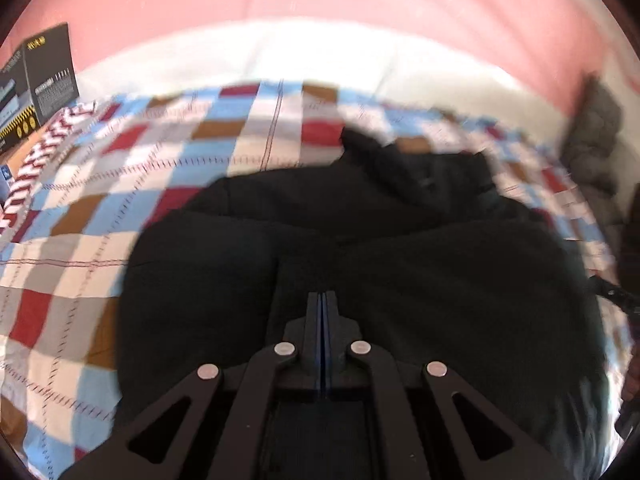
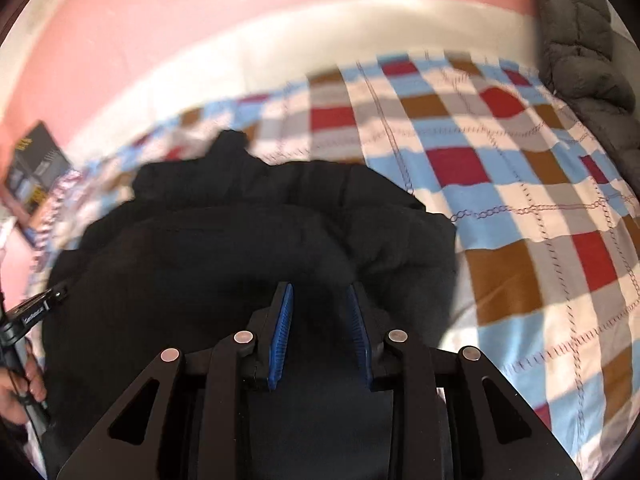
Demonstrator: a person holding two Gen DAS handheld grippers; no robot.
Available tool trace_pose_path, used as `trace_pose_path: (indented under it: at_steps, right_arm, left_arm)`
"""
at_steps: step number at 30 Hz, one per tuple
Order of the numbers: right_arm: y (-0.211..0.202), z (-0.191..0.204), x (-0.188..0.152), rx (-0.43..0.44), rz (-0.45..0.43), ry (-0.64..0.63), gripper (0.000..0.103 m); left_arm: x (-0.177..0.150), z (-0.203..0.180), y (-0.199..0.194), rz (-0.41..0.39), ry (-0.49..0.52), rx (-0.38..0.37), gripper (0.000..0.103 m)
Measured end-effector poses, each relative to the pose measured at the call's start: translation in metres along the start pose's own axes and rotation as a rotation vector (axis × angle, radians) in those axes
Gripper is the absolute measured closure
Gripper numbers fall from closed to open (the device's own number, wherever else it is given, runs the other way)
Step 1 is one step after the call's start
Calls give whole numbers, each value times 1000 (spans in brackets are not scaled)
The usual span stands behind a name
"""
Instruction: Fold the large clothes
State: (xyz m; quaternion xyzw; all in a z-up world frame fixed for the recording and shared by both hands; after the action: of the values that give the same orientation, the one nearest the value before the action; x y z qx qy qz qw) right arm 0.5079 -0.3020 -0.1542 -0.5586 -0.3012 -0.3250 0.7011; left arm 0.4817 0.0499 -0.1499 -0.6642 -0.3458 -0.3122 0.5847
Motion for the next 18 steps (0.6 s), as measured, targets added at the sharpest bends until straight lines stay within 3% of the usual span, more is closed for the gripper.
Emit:
trace_pose_path:
  at_steps: [3,7,12,14,16,18]
  right_arm:
    - [-24,1,-21,12,4,-25,74]
    - [-5,-9,-61,-23,104,-44,74]
    - [0,-4,-62,-85,114,-99,73]
    - [-13,-4,-59,-96,122,-90,73]
    - [-40,-2,-58,-48,95,-46,73]
    - [-71,0,-62,-13,69,-35,67]
  left_arm:
    - [-17,3,-31,-17,8,-34,100]
    - [-55,21,-8,90,25,24,99]
    - [-57,29,-6,132,-32,47,100]
    - [-54,30,-27,128,-55,48,100]
    - [-54,31,-60,91,-90,13,100]
    - [-61,34,-94,68,-85,4,100]
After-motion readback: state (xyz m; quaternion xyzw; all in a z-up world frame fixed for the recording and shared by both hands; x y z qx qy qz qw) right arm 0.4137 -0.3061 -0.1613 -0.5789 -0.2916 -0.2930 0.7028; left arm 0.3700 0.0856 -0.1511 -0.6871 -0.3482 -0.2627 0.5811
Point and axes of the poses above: each gripper's, at about its wrist camera, not at the fingertips, and y roughly the way its jaws point, z to its left, x to its top, the point moved 8 cm from there along y, roughly the way its jaws point, and after that the axes turned 13 degrees about -z, right-handed, at the moved point
